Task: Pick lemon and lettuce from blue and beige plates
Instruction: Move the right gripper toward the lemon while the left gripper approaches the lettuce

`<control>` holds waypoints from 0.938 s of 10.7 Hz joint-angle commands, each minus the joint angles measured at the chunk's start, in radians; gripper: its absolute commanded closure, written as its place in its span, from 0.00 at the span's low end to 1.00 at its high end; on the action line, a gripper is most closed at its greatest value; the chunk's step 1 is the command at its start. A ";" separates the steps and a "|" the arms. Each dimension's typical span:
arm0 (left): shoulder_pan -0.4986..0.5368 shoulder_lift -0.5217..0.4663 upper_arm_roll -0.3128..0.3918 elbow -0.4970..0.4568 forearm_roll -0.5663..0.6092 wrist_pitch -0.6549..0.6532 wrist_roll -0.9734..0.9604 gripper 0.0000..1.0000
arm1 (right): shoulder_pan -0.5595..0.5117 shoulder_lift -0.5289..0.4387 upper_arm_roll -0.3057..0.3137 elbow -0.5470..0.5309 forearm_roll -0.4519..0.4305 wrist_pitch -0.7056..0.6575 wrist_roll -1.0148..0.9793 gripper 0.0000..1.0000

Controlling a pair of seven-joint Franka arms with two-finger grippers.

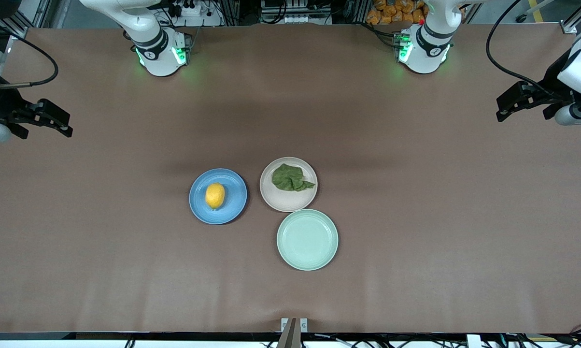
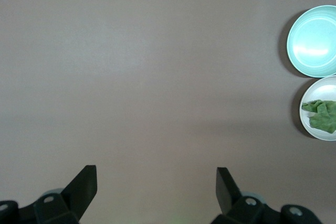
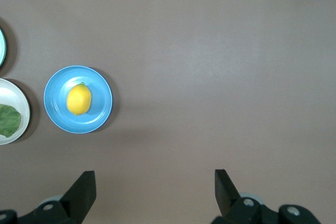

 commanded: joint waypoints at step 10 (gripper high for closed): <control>-0.119 0.053 -0.016 -0.068 -0.086 0.106 0.042 0.00 | 0.113 0.199 0.018 -0.014 0.004 0.164 0.143 0.00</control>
